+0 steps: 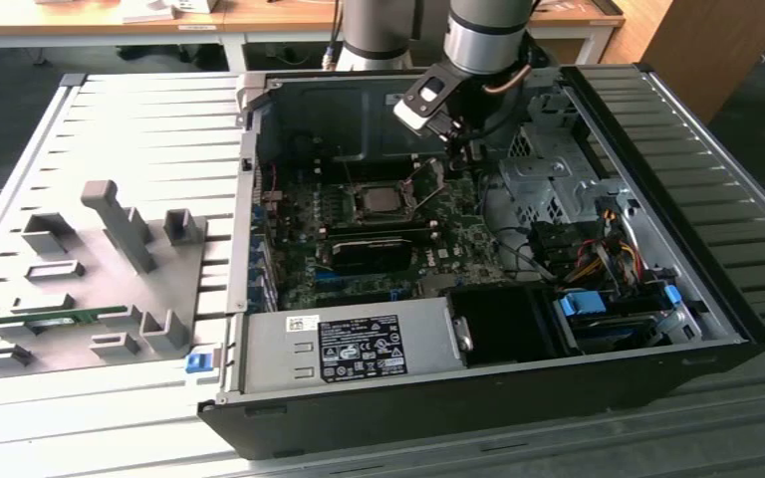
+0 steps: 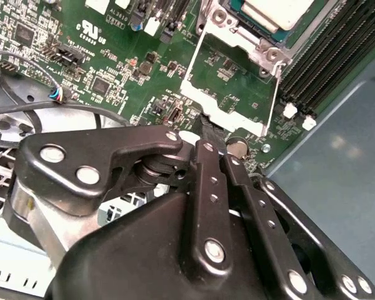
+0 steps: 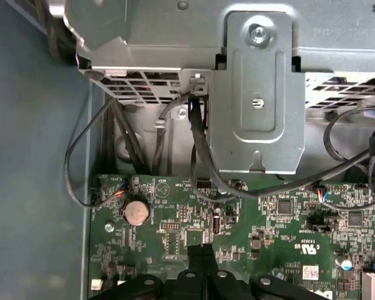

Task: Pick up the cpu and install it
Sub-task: 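Close the cpu cover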

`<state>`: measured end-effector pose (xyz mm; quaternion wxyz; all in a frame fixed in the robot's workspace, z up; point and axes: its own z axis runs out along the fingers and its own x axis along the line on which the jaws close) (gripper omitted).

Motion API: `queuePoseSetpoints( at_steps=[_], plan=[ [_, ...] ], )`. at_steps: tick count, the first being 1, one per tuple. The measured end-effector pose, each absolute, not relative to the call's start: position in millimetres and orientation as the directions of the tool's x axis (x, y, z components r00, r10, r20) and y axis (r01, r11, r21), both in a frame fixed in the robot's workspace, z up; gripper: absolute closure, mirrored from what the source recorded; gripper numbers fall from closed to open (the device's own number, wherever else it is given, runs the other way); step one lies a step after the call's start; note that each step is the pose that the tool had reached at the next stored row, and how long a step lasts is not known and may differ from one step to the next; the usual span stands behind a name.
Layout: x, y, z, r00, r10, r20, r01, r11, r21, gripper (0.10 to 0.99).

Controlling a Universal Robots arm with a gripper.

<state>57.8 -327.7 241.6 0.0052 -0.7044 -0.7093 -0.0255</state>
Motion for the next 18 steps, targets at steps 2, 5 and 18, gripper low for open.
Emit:
queuePoseSetpoints(
  at_steps=[2,5,18],
  plan=[
    [54.7,-327.7,242.0,-0.007,0.999,0.046,1.0,0.006,0.029,0.98],
    [51.3,-327.7,242.0,-0.008,0.999,0.046,1.0,0.006,0.029,0.98],
    [42.7,-327.8,241.6,-0.007,0.999,0.046,1.0,0.006,0.029,0.98]
  ],
)
